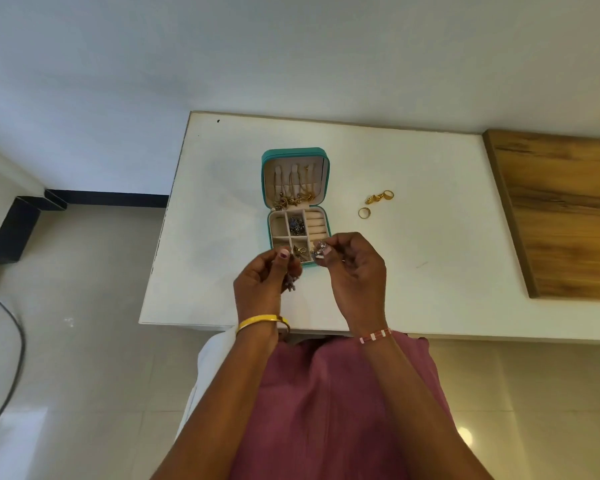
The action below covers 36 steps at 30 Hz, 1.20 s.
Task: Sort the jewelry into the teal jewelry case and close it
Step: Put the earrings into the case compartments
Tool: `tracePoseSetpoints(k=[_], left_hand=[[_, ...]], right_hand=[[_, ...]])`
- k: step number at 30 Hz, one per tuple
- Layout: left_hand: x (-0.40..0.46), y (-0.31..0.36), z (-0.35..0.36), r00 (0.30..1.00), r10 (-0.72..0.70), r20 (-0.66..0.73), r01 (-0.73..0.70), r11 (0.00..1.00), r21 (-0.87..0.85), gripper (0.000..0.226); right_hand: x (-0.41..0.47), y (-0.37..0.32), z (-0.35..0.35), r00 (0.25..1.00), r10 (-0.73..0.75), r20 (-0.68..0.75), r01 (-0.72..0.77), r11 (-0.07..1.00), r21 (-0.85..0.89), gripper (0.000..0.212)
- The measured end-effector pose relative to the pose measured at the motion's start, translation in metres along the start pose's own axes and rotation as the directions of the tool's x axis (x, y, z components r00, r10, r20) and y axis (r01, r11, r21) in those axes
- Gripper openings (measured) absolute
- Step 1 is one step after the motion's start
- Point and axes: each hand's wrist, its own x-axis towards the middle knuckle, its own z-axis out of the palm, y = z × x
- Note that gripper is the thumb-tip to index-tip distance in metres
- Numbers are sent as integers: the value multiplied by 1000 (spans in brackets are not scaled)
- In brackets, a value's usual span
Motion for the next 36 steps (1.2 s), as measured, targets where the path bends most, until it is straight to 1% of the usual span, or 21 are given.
tracePoseSetpoints(k=[3,6,12,15,19,22,28,32,34,36], left_hand=[[13,14,-2,998,22,-63,-26,998,-51,13],[23,23,-7,993,12,-119,-26,993,-118,13],[30,18,-12,988,-17,-154,-12,982,-188,9],[28,8,-12,988,-48,-148,12,972,-234,9],[24,-2,-12,986,-74,-148,36,968,-249,10],[21,-7,-13,987,-70,-147,35,973,-226,12],[17,-16,-15,987,-57,-147,39,992,-124,13],[14,-17,-13,993,7,-116,-8,1000,-6,16],[12,-17,-12,995,42,-88,-38,998,46,14],[10,-17,-11,996,67,-61,-62,995,78,16]], right_hand=[[13,-15,15,998,-12,56,7,997,82,23],[26,-25,30,996,-43,81,37,997,74,21],[54,-13,51,993,-51,103,65,989,-133,10],[62,-4,55,992,-45,121,72,971,-229,10],[68,4,57,987,-59,148,112,917,-383,14],[70,8,58,983,-56,175,127,894,-430,15],[53,1,47,988,-30,155,84,930,-359,15],[22,4,37,968,65,241,10,954,-298,16],[11,9,33,969,81,233,-8,954,-299,17],[5,12,29,975,90,201,-31,960,-278,17]])
